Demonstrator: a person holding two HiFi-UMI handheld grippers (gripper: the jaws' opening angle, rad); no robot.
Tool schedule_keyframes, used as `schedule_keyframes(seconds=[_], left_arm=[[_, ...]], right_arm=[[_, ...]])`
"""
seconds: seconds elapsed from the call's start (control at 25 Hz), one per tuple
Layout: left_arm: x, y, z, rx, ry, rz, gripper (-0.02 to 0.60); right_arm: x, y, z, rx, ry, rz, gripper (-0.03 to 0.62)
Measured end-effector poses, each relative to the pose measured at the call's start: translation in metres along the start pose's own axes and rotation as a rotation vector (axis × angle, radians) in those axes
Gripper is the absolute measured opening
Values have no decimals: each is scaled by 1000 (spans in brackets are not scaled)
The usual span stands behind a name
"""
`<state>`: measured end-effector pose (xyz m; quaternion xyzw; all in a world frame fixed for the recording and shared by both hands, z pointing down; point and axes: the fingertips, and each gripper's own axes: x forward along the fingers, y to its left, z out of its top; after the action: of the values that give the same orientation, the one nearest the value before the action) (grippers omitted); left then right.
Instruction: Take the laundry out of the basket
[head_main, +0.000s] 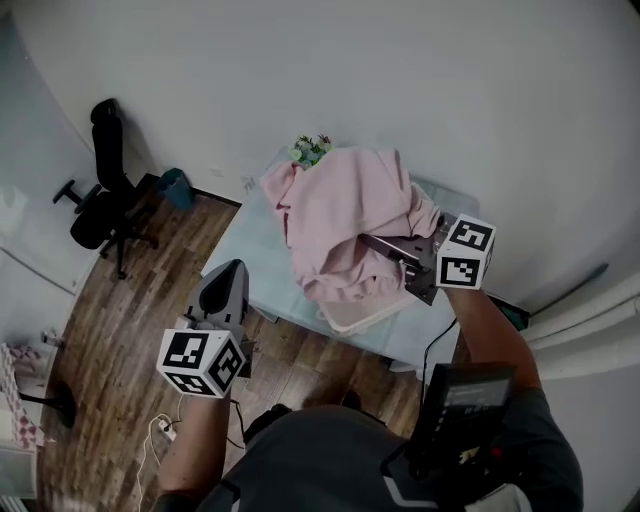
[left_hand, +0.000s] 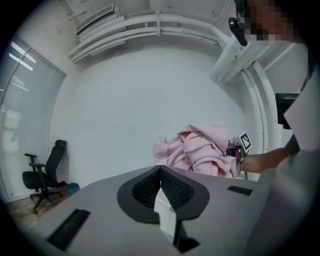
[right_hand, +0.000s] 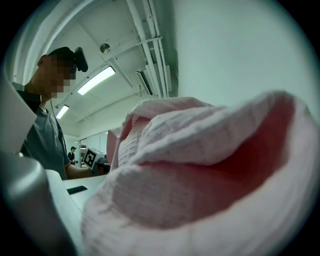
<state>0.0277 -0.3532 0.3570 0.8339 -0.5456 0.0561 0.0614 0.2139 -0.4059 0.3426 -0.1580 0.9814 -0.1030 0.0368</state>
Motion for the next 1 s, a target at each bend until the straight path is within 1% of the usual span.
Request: schedule_keyframes(seconds=[0.12,0.2,0.28,0.4,0.48,0.6,0.68,0.8,1.0], left_arm=[[-29,17,16,11,-45,22,9],[-47,35,29,15,-74,53,9],[-68,53,37,15,-95,87,9],[-100,82,38,22,-126,140,9],[-128,113,29,16,-147,182,9],[-192,171,24,-6,-178,249,9],[-224,192,29,-17,-192,297,9],[-233,184,32,-25,-194,362,9],[-227,162,29,-40,-179,465,9]], right_arm=[[18,26,34,-31,-60,7,135],[36,38,58,-41,-94,11,135],[56,49,70,-39,-116,11,135],[90,70,67,-35,-143,34,135],[128,91,59,-25,-163,70,135],[203,146,53,-16,-175,129,135],[234,173,56,-9,-179,165,135],[239,178,59,1,-191,200,135],[236,170,55,16,-200,213,135]])
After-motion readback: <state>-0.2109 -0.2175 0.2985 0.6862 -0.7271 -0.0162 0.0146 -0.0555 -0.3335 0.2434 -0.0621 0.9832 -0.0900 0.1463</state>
